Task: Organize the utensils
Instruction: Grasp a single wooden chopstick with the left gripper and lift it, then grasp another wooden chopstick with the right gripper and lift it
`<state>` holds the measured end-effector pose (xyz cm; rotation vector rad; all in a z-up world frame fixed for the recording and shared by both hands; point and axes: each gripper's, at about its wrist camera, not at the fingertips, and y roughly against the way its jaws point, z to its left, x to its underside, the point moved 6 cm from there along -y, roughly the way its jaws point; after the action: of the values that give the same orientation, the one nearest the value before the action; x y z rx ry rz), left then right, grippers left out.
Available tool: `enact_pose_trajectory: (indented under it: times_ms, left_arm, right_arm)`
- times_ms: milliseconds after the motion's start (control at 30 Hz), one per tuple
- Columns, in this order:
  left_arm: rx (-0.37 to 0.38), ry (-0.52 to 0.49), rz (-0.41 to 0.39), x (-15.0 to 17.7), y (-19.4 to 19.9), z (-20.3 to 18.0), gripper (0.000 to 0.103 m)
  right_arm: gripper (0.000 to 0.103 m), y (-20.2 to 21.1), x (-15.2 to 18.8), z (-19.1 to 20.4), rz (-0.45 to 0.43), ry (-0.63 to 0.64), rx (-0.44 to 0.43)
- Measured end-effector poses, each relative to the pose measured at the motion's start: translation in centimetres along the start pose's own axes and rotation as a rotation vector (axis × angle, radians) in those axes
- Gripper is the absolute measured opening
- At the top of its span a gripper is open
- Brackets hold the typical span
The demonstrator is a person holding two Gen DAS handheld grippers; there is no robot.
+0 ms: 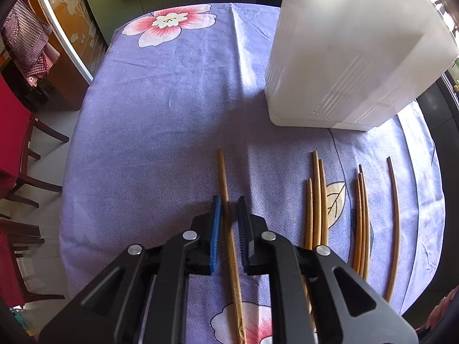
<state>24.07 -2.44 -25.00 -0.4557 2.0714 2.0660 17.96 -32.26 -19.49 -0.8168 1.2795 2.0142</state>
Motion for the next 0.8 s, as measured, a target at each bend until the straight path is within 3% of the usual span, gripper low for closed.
enact_pose_trajectory:
  times_ms: [300, 467, 800]
  left_arm:
    - [0.034, 0.011, -0.034, 0.7, 0.5, 0.3, 0.005]
    - [0.037, -0.011, -0.107, 0.7, 2.6, 0.4, 0.005]
    - [0.109, -0.021, -0.246, 0.9, 8.0, 0.8, 0.005]
  right_arm:
    - [0.043, -2.4, 0.9, 2.2, 0.084, 0.067, 0.012]
    - [0.049, -4.7, 1.7, 3.8, 0.147, 0.118, 0.029]
    - [0.045, -10.8, 3.2, 5.6, 0.295, 0.204, 0.107]
